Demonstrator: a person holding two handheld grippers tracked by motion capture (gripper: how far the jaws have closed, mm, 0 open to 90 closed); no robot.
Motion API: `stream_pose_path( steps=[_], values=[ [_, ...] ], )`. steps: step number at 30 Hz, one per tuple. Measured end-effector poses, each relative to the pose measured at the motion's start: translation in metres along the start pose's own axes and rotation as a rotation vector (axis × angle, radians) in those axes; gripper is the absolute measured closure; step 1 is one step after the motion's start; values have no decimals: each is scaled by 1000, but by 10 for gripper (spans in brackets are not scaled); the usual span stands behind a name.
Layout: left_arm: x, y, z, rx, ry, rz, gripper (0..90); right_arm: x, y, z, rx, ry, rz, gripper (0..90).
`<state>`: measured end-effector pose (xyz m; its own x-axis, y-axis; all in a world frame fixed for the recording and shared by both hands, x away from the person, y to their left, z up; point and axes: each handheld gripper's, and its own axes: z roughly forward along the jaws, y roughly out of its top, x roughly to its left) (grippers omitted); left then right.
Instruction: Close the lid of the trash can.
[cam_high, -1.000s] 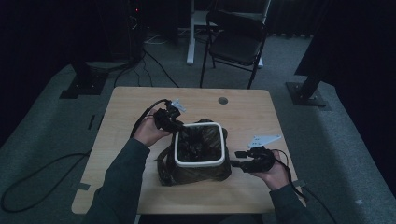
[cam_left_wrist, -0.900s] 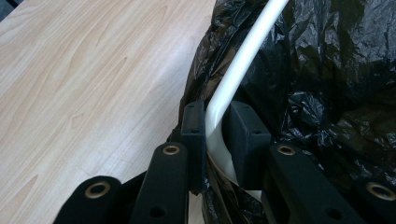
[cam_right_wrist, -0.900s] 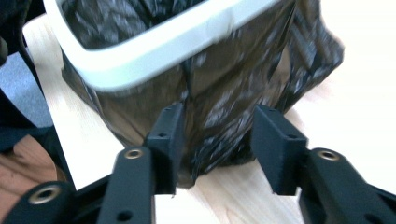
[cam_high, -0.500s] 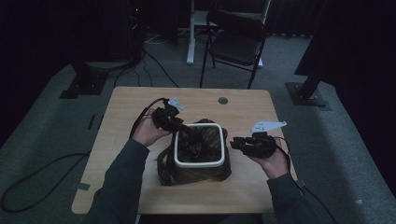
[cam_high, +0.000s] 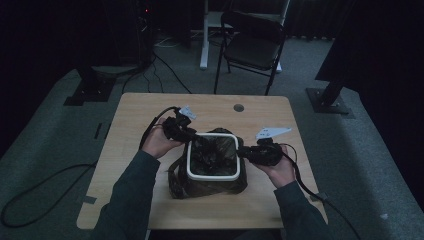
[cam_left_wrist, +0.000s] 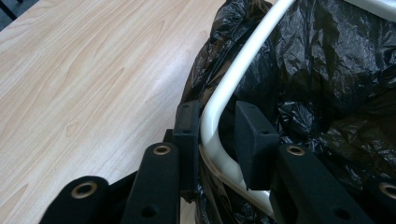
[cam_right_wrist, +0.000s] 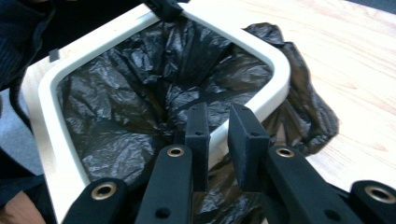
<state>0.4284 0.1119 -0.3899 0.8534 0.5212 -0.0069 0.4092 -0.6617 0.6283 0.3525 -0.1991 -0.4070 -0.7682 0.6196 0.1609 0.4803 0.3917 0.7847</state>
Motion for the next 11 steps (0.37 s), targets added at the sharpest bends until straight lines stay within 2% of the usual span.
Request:
stream_pose_path(
  steps=[2, 3, 4, 8, 11],
  values=[
    [0, -1, -2, -13, -1, -3, 667, 0, 0, -2, -10, -9, -8, 746],
    [3, -5, -11, -53, 6, -15, 667, 0, -1, -5, -24, -4, -8, 729],
    [4, -7, -15, -67, 15, -23, 638, -2, -3, -11, -39, -21, -7, 707],
    [8, -20, -31, -114, 65, -52, 603, -9, -10, -18, -34, -42, 11, 691],
    [9, -38, -40, -140, 123, -81, 574, -15, -20, -20, -22, -67, 25, 658]
  ],
)
